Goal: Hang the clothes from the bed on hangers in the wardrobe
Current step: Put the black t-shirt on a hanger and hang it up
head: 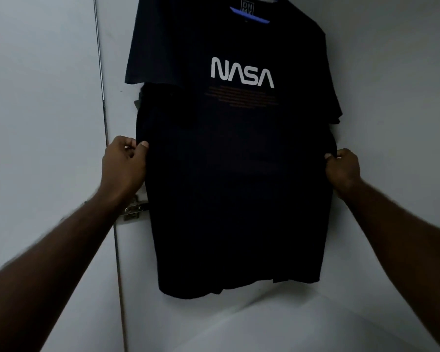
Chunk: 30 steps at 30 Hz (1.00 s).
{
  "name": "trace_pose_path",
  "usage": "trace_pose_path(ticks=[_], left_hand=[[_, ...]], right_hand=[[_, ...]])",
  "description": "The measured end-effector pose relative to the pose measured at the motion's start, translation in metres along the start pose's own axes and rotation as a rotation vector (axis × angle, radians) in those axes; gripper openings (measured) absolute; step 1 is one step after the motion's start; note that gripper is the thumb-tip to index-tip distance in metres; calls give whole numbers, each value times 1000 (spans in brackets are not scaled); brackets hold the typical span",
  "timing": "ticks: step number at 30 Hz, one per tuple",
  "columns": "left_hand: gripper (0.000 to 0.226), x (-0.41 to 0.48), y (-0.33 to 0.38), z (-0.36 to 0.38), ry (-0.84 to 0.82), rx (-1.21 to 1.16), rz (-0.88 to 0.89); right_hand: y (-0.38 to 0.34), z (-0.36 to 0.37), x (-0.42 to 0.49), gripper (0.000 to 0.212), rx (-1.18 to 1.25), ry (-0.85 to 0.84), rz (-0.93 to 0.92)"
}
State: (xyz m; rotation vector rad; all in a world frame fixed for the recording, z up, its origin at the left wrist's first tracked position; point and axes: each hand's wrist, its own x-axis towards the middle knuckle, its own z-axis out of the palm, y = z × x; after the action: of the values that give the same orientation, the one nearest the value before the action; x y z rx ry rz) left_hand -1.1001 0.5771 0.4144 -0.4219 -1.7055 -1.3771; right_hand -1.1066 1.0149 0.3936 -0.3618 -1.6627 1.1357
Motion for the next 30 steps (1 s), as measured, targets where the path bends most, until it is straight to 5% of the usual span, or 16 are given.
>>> trace_pose_path(ticks=[3,8,13,18,23,28,30], left_hand=[[19,-29,5,10,-58,-66,-21],[14,-66,-18,17,-255,-79,-173],[14,-97,-33,20,-74,-188,-200],[18,-123,-56,26,-254,-67,-271],[23,-145,-71,19,-57,-26,-234],[15,-183,-96,23,-361,162,-345],[18,-197,-105,20,-297,170,-351]], right_hand=[[0,-4,-13,33,96,-5,-31],[22,-11,-42,36,272,-402,72],[61,-25,-58,21,219,-367,127],[82,-28,-80,31,131,-572,183],[105,-36,-93,26,186,-415,190],[131,-34,-118,31,77,-625,288],[140,-33,-130,33,28,-607,277]])
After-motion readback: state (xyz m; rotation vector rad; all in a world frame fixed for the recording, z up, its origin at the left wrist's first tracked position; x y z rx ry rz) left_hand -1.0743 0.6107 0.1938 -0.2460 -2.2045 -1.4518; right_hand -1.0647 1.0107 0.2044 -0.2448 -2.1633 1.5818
